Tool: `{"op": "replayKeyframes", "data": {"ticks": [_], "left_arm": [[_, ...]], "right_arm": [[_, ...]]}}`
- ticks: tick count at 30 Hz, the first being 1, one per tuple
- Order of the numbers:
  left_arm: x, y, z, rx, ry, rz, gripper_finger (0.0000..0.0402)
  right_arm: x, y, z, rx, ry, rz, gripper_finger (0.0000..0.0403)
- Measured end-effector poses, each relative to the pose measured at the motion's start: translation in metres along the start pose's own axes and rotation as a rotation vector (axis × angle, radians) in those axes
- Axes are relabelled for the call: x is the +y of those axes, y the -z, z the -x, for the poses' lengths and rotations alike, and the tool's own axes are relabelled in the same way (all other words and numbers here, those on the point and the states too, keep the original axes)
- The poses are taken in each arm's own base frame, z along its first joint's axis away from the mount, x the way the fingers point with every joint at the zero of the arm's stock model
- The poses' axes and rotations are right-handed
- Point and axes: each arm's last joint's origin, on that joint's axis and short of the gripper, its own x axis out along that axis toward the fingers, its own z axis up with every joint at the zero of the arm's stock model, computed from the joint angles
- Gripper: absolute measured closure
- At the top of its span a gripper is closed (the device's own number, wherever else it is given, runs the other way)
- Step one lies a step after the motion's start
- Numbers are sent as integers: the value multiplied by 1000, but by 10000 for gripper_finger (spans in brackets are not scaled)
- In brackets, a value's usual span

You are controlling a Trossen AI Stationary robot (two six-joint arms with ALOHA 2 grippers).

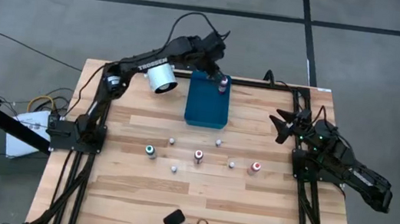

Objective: Pick & Place food coloring
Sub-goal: Put the large black food coloring bottle into the blue bin

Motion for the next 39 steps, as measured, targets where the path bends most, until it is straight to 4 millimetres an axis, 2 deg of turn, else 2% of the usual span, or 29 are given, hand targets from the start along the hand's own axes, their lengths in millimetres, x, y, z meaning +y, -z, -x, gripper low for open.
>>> {"op": "replayKeyframes", "data": {"ticks": [6, 9, 14, 19, 39], "left_arm": [[22, 12, -15, 104, -21, 36, 291], [24, 13, -21, 107, -23, 43, 293], [21, 16, -32, 131, -16, 36, 291], [17, 23, -51, 172, -30, 18, 290], [18, 44, -90, 244, -32, 19, 288]], "right_arm": [[-1, 2, 0, 17, 27, 2, 178], [-2, 2, 0, 10, 49, 2, 178], [-2, 2, 0, 8, 56, 3, 178], [-2, 2, 0, 11, 57, 3, 178], [-2, 2, 0, 10, 55, 2, 178]]}}
